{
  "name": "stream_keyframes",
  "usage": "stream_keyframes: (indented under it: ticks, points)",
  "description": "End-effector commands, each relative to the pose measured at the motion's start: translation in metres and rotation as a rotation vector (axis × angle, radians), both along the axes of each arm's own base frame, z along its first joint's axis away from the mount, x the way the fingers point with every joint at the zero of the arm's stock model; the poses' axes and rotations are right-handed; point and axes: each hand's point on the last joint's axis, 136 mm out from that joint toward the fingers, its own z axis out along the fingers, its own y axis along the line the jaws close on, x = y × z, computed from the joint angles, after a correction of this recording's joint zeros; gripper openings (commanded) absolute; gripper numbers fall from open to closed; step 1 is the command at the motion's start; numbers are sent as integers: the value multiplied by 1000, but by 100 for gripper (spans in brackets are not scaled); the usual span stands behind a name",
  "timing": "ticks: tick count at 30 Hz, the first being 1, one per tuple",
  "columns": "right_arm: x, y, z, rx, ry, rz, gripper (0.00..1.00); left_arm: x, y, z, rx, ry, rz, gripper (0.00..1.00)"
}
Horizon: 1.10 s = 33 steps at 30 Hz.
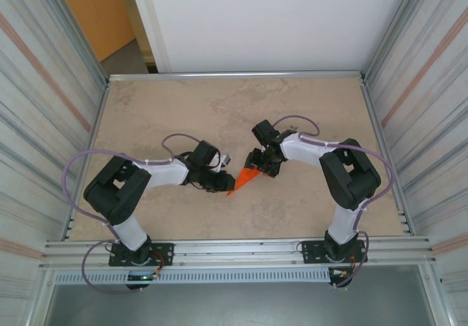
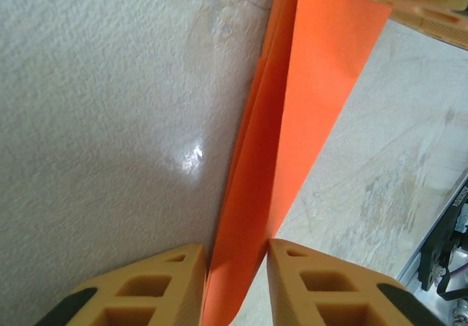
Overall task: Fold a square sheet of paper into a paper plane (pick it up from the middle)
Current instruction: Fold the wing for the fifth time at the center of the table.
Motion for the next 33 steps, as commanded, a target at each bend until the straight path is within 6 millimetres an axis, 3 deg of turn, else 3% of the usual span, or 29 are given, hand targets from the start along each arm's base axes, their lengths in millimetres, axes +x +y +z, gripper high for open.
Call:
stream_keyframes:
  ticks: [1, 33]
  points:
    - [-20, -10, -61, -83, 94, 14, 61, -3, 4, -14, 43, 22, -11, 28]
    - [-30, -16, -89, -172, 149, 63, 59, -5, 13, -28, 105, 64, 8, 18]
